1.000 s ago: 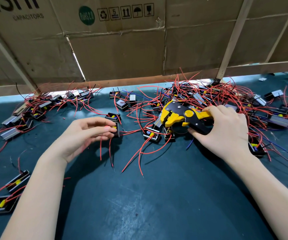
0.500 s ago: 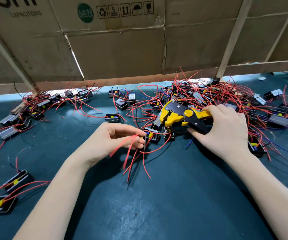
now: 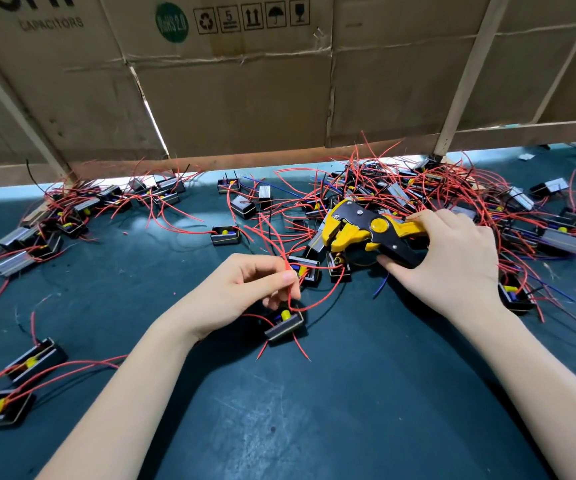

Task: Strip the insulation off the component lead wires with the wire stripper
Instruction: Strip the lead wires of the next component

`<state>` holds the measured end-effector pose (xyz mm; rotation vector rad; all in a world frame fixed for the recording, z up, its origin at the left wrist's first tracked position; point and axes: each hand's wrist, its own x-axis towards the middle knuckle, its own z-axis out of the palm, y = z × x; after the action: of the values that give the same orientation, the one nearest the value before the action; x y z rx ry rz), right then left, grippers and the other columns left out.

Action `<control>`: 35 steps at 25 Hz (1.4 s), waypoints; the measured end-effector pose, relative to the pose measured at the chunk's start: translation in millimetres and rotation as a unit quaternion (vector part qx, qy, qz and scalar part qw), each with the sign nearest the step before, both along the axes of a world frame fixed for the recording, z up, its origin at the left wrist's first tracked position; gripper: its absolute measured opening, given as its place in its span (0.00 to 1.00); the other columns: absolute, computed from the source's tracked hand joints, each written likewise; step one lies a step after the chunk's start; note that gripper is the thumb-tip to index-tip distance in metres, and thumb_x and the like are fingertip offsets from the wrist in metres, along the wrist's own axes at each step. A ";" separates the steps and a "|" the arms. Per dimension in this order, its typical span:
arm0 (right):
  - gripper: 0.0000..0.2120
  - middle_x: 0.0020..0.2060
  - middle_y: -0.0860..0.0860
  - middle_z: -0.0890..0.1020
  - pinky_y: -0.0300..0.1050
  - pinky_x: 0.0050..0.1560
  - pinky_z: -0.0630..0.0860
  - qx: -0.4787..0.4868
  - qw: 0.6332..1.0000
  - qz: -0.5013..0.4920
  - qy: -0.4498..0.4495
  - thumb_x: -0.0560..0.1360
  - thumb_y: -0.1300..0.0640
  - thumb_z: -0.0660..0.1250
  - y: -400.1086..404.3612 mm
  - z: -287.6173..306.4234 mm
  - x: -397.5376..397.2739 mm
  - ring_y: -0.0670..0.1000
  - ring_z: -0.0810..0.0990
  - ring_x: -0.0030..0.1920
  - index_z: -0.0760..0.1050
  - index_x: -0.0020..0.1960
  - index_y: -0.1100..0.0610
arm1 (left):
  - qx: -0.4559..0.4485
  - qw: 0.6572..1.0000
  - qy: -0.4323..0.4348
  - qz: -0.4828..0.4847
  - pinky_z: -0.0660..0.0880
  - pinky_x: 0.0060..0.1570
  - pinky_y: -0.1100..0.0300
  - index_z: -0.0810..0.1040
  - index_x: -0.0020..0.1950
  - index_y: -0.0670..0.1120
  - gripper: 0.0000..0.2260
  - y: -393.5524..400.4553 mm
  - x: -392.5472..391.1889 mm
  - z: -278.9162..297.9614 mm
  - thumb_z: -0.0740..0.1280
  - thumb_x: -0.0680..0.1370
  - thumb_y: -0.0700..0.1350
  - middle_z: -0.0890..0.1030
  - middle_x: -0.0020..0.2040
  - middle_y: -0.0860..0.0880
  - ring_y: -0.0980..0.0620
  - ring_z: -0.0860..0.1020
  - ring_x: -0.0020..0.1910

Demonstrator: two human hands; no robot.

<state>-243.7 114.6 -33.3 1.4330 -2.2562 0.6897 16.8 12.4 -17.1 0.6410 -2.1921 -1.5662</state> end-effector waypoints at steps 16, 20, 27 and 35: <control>0.26 0.45 0.54 0.80 0.53 0.51 0.66 -0.009 1.000 -0.001 -0.007 0.63 0.39 0.75 -0.9 -0.8 1.5 0.60 0.77 0.51 0.78 0.53 0.55 | -0.026 0.999 -0.023 -0.041 0.68 0.39 0.63 0.82 0.43 0.42 0.14 2.2 -2.8 -1.9 0.60 0.82 0.45 0.74 0.34 0.48 0.53 0.69 0.35; 0.27 0.46 0.54 0.80 0.53 0.51 0.65 -0.001 1.000 -0.001 0.003 0.64 0.39 0.75 -1.8 -1.4 1.5 0.60 0.77 0.52 0.77 0.54 0.56 | -0.072 0.997 -0.012 0.012 0.71 0.40 0.68 0.84 0.47 0.41 0.09 1.5 -4.6 -4.6 0.65 0.81 0.39 0.80 0.36 0.54 0.60 0.73 0.33; 0.26 0.45 0.54 0.80 0.53 0.50 0.66 -0.019 1.000 0.000 -0.003 0.63 0.40 0.76 -0.6 -0.3 0.4 0.60 0.77 0.51 0.77 0.52 0.56 | -0.034 0.992 -0.108 -0.046 0.75 0.43 0.61 0.80 0.57 0.51 0.19 -15.4 32.0 15.2 0.80 0.68 0.45 0.83 0.48 0.49 0.53 0.77 0.40; 0.27 0.46 0.54 0.80 0.53 0.50 0.66 -0.019 1.000 0.001 -0.006 0.63 0.39 0.75 -0.4 -1.3 -0.5 0.60 0.76 0.51 0.77 0.53 0.56 | 0.013 0.999 -0.030 0.023 0.74 0.32 0.65 0.84 0.44 0.44 0.08 -23.8 45.9 21.1 0.78 0.69 0.46 0.82 0.33 0.43 0.51 0.76 0.28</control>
<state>-244.1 114.1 -34.7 1.4160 -2.2388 0.7403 62.7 -11.4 4.0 0.7493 -2.1874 -1.5737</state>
